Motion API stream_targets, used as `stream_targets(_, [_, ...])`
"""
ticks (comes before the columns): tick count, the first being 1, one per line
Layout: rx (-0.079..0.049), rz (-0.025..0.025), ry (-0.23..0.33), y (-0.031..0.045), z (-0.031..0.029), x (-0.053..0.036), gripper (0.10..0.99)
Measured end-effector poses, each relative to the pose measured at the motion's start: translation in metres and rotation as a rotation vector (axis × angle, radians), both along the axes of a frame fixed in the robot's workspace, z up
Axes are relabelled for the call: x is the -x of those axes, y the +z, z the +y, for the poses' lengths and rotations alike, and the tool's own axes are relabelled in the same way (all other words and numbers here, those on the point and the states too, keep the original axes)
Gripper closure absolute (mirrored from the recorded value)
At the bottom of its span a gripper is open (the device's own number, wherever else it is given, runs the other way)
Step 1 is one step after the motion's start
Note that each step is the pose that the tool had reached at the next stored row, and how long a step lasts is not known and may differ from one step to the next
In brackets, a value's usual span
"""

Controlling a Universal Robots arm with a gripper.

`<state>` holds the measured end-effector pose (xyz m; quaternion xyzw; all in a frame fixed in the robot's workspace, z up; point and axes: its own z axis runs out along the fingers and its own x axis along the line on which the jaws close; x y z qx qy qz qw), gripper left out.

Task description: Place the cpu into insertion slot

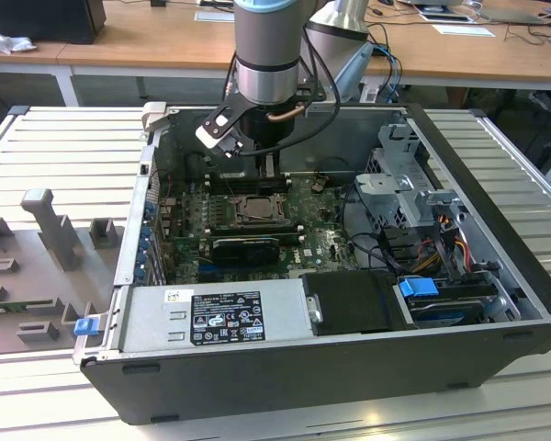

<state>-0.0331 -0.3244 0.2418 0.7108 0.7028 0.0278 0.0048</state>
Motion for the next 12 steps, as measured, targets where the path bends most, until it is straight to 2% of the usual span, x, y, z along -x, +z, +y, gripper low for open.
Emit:
stream_targets(4, [0.0,0.0001,0.0,0.0,0.0,0.0033,0.98])
stream_targets(8, [0.0,0.0,0.0,0.0,0.0,0.013,0.98])
stream_targets(12, [0.0,0.0001,0.0,0.0,0.0,0.0179,0.98])
